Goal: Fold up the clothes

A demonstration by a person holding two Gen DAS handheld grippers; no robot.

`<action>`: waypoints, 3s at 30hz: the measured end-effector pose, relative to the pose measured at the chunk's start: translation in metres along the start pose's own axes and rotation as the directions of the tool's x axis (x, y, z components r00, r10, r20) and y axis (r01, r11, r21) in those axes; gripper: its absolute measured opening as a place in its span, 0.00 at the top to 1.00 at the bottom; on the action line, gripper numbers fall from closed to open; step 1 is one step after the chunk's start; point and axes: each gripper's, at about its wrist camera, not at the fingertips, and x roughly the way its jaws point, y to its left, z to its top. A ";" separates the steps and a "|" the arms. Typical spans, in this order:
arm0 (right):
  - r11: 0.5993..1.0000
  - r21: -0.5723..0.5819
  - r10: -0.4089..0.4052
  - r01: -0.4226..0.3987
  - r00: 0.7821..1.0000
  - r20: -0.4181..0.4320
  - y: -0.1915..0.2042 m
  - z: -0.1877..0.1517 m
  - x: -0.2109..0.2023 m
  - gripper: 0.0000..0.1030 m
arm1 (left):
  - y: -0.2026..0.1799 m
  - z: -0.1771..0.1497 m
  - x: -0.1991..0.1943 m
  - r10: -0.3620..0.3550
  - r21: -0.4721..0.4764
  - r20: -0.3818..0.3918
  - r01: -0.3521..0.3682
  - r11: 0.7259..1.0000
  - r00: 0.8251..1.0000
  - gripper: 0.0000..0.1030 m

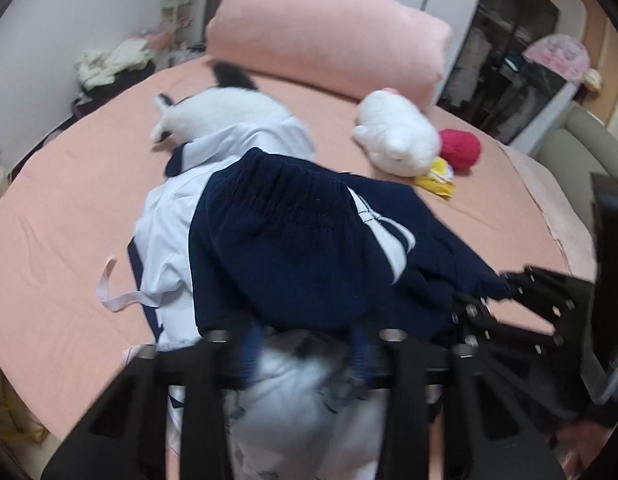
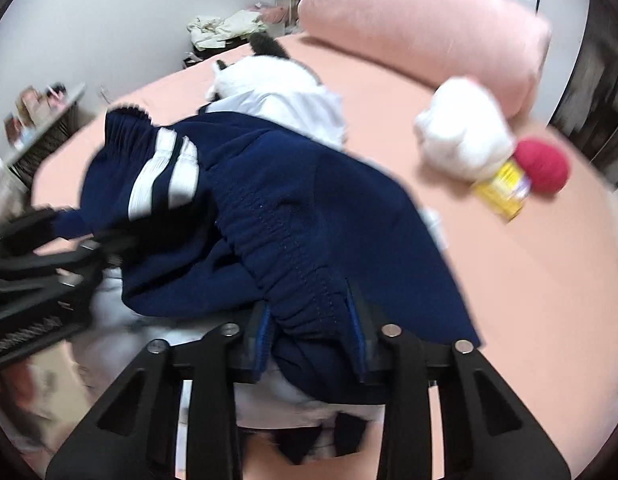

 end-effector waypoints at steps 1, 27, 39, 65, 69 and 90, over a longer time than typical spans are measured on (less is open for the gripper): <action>1.000 0.013 -0.006 0.006 1.000 -0.001 -0.005 -0.001 -0.003 0.73 | -0.004 -0.001 -0.005 -0.005 0.015 0.007 0.004 1.000 1.000 0.77; 0.814 0.509 -0.222 0.278 0.960 -0.169 -0.247 -0.292 -0.181 0.75 | -0.316 -0.165 0.001 -0.393 0.212 -0.343 0.478 0.852 0.853 0.80; 0.809 0.557 -0.152 0.191 0.982 -0.116 -0.273 -0.344 -0.189 0.68 | -0.316 -0.143 -0.042 -0.428 0.165 -0.226 0.467 0.869 0.875 0.28; 0.758 0.538 -0.312 0.368 0.929 -0.197 -0.292 -0.359 -0.198 0.48 | -0.275 -0.157 -0.026 -0.076 0.228 -0.149 0.109 0.968 0.986 0.34; 0.814 0.544 -0.152 0.204 0.979 -0.140 -0.284 -0.355 -0.195 0.48 | -0.299 -0.171 -0.029 -0.121 0.286 -0.141 0.158 0.945 0.983 0.34; 0.846 0.530 0.011 0.058 0.992 -0.126 -0.236 -0.308 -0.149 0.40 | -0.271 -0.144 0.041 -0.076 0.329 -0.217 0.146 0.933 0.973 0.32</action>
